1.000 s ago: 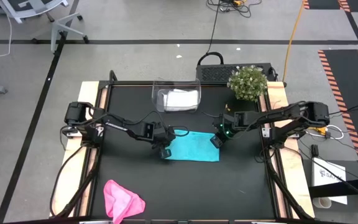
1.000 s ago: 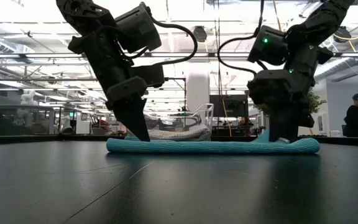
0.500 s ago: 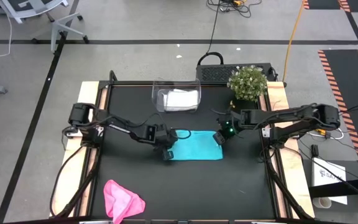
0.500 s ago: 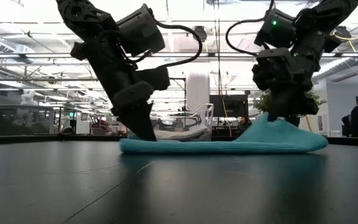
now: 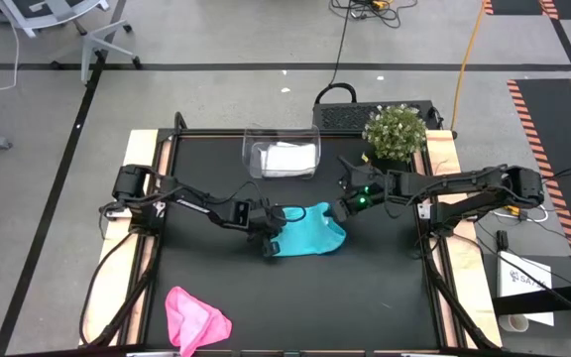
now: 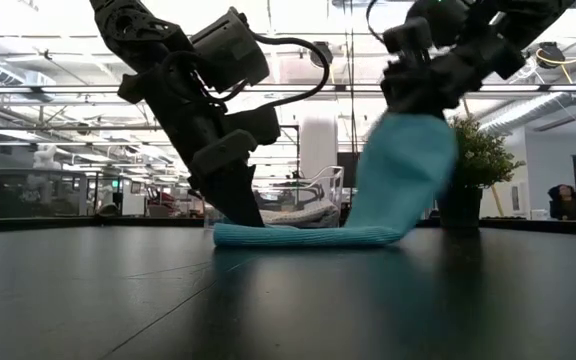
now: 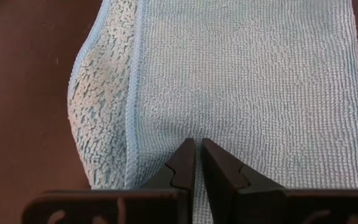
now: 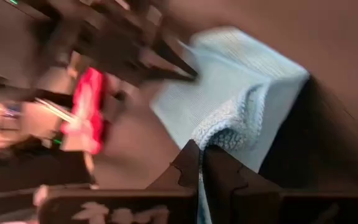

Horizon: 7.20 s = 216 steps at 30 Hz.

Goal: Fold microfiber towels
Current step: Fold the blue microfiber towel

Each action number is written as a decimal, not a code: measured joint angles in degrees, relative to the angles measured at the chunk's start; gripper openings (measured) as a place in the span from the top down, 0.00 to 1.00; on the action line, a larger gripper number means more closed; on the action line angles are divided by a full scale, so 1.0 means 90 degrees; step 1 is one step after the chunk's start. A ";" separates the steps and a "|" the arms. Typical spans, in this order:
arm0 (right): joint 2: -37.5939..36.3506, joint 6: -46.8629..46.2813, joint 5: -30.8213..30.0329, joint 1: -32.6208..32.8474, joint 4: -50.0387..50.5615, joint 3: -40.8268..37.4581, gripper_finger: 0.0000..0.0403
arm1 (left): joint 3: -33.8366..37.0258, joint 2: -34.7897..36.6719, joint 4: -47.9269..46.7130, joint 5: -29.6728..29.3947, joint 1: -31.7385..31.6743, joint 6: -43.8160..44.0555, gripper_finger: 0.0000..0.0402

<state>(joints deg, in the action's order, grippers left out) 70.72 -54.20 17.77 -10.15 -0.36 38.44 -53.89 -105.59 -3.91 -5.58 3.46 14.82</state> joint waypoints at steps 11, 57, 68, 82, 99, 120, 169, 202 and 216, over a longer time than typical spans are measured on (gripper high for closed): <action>0.0892 -0.0524 -0.0300 0.0071 -0.1456 0.0027 1.00 | 0.0012 -0.0021 0.0270 0.0017 -0.0122 -0.0132 0.92; 0.2306 0.0657 0.0333 0.0141 -0.1870 0.1187 0.63 | 0.0000 0.0004 0.0073 0.0187 -0.0342 -0.0159 0.92; 0.2445 0.0810 0.0161 0.0098 -0.1736 0.1185 0.64 | 0.0005 0.0001 0.0070 0.0175 -0.0342 -0.0102 0.92; 0.2453 0.1118 -0.0878 0.0539 -0.0763 0.0834 0.64 | 0.0022 0.0273 -0.0348 0.0443 -0.0564 -0.0076 0.92; 0.2458 0.0979 -0.1281 0.0527 -0.1487 0.0289 0.64 | 0.0027 0.1507 -0.1730 0.0297 -0.0585 0.0512 0.92; 0.2458 0.0933 -0.1113 0.0527 -0.1546 0.0286 0.64 | 0.0012 0.1601 -0.0903 -0.0341 0.0036 -0.4920 0.92; 0.2458 0.0644 -0.1128 0.0515 -0.1448 0.0294 0.64 | 0.0005 0.0606 0.0349 0.0336 -0.0067 -0.5432 0.66; 0.2458 0.0768 -0.1153 0.0512 -0.1290 0.0286 0.64 | 0.0002 0.0617 -0.0679 -0.0606 0.0508 -0.4935 0.66; 0.2458 0.0817 -0.1163 0.0508 -0.1484 0.0286 0.64 | 0.0000 0.1203 -0.0757 -0.0723 0.0418 -0.3397 0.66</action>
<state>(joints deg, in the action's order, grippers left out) 92.84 -46.85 7.30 -5.58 -13.72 41.01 -53.89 -94.76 -10.72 -12.09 7.22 -15.76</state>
